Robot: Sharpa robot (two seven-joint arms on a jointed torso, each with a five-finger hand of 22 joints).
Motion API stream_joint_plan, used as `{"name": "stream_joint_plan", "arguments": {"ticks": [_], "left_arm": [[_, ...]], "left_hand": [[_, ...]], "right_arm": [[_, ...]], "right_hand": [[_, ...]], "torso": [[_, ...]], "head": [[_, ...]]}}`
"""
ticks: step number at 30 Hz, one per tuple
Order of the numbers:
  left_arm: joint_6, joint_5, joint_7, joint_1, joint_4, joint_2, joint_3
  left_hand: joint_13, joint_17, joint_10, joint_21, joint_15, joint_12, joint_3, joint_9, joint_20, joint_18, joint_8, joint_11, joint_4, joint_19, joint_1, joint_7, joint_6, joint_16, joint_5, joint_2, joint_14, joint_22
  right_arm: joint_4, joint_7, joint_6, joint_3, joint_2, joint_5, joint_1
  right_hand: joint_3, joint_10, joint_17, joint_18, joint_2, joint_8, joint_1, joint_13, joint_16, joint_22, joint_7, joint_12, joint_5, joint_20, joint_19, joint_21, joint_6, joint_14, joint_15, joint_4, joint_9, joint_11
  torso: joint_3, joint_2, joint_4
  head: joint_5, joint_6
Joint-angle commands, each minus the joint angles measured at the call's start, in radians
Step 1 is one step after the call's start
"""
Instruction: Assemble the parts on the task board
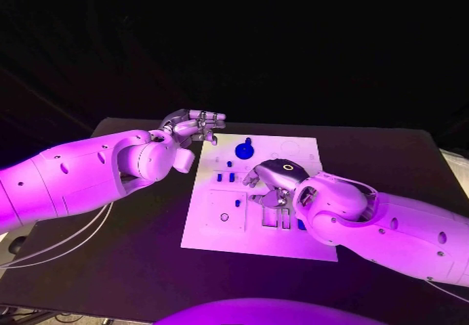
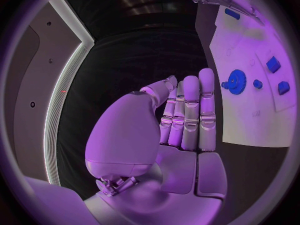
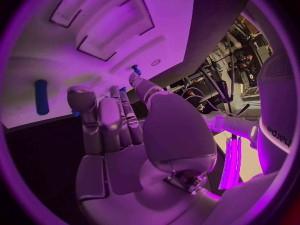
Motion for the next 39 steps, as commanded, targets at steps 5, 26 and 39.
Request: {"name": "stream_joint_plan", "arguments": {"ticks": [5, 26, 39], "left_arm": [[0.014, -0.003, 0.005, 0.001, 0.001, -0.003, 0.001], [0.016, -0.007, 0.008, 0.001, 0.003, -0.003, 0.001], [0.016, -0.007, 0.007, 0.000, 0.004, -0.003, 0.001]], "left_hand": [[0.001, -0.001, -0.004, -0.003, 0.004, 0.003, -0.005, -0.001, -0.002, 0.011, 0.001, -0.001, 0.001, 0.005, -0.002, -0.001, -0.007, -0.004, 0.002, 0.009, -0.003, -0.001], [0.001, -0.002, -0.006, -0.004, 0.004, 0.005, -0.005, -0.001, -0.001, 0.011, 0.001, -0.001, 0.001, 0.005, -0.001, -0.001, -0.007, -0.004, 0.002, 0.010, -0.004, -0.001], [0.001, -0.002, -0.006, -0.004, 0.004, 0.005, -0.005, -0.001, -0.001, 0.011, 0.001, -0.001, 0.001, 0.005, -0.001, -0.001, -0.007, -0.004, 0.002, 0.010, -0.004, -0.001]], "right_arm": [[0.041, 0.006, 0.011, 0.015, -0.104, 0.095, 0.065], [-0.025, -0.007, 0.175, 0.009, -0.134, 0.030, 0.096], [-0.049, -0.004, 0.191, 0.006, -0.104, 0.017, 0.084]], "right_hand": [[-0.017, 0.011, -0.003, 0.010, -0.013, -0.004, 0.004, -0.003, 0.006, 0.004, -0.024, 0.021, 0.021, -0.006, 0.011, 0.005, 0.012, 0.009, -0.012, -0.002, -0.001, -0.013], [-0.065, -0.029, -0.037, 0.013, -0.016, -0.012, 0.027, -0.005, -0.017, -0.024, -0.045, 0.029, 0.023, -0.022, -0.001, -0.020, 0.016, 0.001, -0.024, -0.018, -0.004, -0.029], [-0.032, 0.058, -0.016, 0.004, 0.041, 0.008, 0.048, -0.007, 0.012, 0.024, -0.048, 0.054, -0.004, -0.022, 0.032, 0.012, 0.088, 0.026, -0.025, -0.016, 0.004, -0.033]], "torso": [[-0.0017, -0.001, -0.0016], [-0.0016, 0.000, -0.0007], [-0.0018, 0.000, -0.0009]], "head": [[-0.008, 0.009], [-0.011, 0.020], [-0.010, 0.016]]}}
